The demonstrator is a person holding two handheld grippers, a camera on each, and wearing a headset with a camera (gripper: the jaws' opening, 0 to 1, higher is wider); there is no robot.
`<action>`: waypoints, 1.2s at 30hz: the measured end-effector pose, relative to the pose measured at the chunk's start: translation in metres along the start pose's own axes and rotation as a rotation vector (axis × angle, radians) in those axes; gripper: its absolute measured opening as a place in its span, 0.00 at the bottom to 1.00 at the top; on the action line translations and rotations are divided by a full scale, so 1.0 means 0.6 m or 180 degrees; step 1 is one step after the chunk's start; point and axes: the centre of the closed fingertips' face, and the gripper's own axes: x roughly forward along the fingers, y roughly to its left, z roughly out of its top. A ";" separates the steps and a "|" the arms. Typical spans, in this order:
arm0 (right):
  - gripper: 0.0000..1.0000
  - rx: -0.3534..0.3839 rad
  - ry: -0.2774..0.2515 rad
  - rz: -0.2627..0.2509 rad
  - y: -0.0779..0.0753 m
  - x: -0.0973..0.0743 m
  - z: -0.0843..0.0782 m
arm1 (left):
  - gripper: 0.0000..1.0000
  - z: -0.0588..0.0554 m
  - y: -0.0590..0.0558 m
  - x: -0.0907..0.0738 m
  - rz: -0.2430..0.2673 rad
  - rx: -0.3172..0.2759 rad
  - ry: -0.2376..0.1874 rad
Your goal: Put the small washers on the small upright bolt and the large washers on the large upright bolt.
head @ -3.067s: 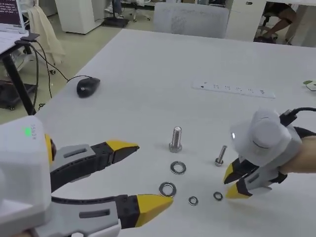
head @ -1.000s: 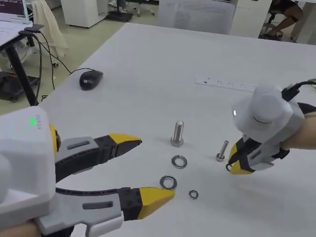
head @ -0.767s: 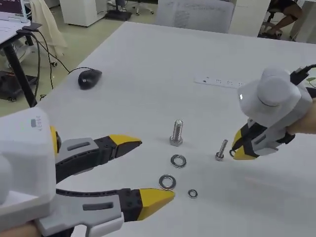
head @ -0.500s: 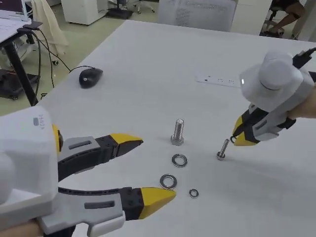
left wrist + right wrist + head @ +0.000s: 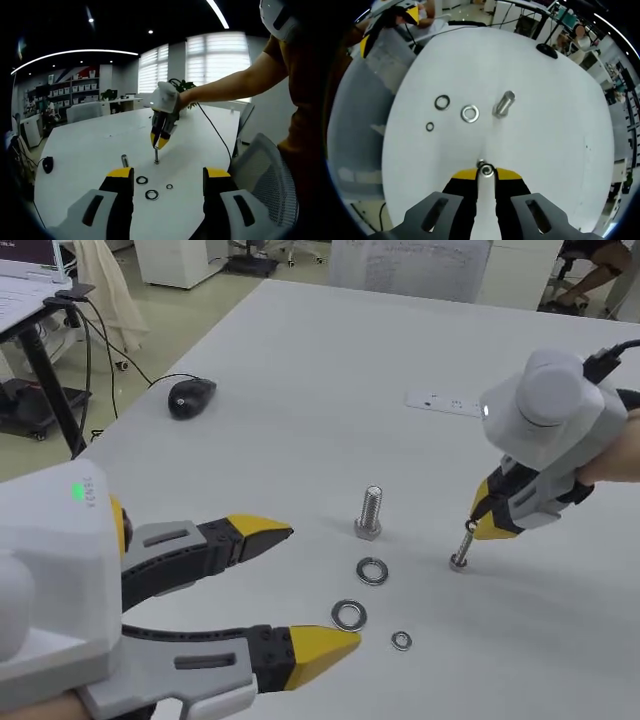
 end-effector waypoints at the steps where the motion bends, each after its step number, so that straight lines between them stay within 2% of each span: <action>1: 0.12 -0.0007 0.0001 0.0005 0.000 0.002 -0.001 | 0.55 -0.001 0.000 0.001 -0.0003 -0.0005 0.0000; 11: 0.12 -0.0044 0.0042 0.0052 0.003 0.019 -0.007 | 0.55 -0.008 0.005 0.001 0.0014 -0.0024 0.0025; 25: 0.13 0.0024 0.0041 0.0154 0.008 0.069 -0.025 | 0.55 -0.009 0.011 0.006 0.0040 -0.0051 0.0042; 36: 0.14 0.0086 0.0007 0.0146 0.005 0.079 -0.030 | 0.55 -0.012 0.013 0.012 0.0026 -0.0082 0.0068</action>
